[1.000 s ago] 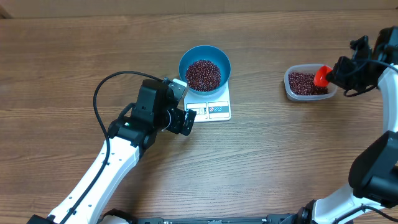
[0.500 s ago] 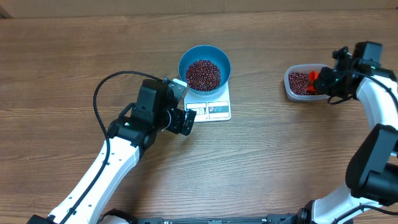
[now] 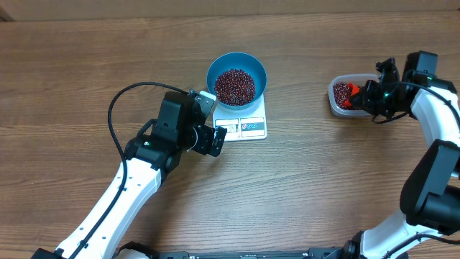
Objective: Scoop item into bowl and weigh 150g on scale
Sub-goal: 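Scoop beans from the tub and lift the scoop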
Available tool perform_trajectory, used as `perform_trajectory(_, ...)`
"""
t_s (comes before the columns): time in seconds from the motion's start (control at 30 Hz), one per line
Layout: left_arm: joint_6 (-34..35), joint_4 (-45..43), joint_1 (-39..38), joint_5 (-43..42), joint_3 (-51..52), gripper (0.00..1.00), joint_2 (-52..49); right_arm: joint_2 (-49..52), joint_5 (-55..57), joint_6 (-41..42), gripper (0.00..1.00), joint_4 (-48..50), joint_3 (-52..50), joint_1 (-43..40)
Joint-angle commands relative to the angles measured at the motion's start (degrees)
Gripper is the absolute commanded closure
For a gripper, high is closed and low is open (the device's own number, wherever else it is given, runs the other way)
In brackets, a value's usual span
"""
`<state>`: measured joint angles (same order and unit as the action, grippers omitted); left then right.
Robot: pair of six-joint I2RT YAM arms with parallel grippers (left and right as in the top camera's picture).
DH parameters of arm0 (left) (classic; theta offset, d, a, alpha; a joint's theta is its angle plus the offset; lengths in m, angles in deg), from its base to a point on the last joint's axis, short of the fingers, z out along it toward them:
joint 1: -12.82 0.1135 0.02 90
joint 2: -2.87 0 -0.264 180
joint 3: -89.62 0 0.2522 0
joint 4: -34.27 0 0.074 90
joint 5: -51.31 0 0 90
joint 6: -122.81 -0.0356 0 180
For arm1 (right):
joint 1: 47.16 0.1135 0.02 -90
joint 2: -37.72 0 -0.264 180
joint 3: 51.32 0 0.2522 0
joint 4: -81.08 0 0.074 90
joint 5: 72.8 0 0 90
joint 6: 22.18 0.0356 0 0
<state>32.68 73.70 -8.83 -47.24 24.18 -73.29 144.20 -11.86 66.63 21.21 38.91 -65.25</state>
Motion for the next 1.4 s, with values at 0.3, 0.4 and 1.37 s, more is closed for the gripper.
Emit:
perform_trajectory(0.3,0.52,-0.2,0.26,0.15,0.52,0.01,1.27,6.08,-6.75,1.18,0.96,-0.5,-0.39,-0.74)
perform_trajectory(0.4,0.55,-0.2,0.28,0.15,0.52,0.0,1.29,6.08,-10.56,1.18,0.96,-0.55,-0.39,-1.2)
perform_trajectory(1.37,0.55,-0.2,0.26,0.15,0.52,0.0,1.29,6.05,-32.87,-6.91,0.96,-9.73,-0.37,-15.5)
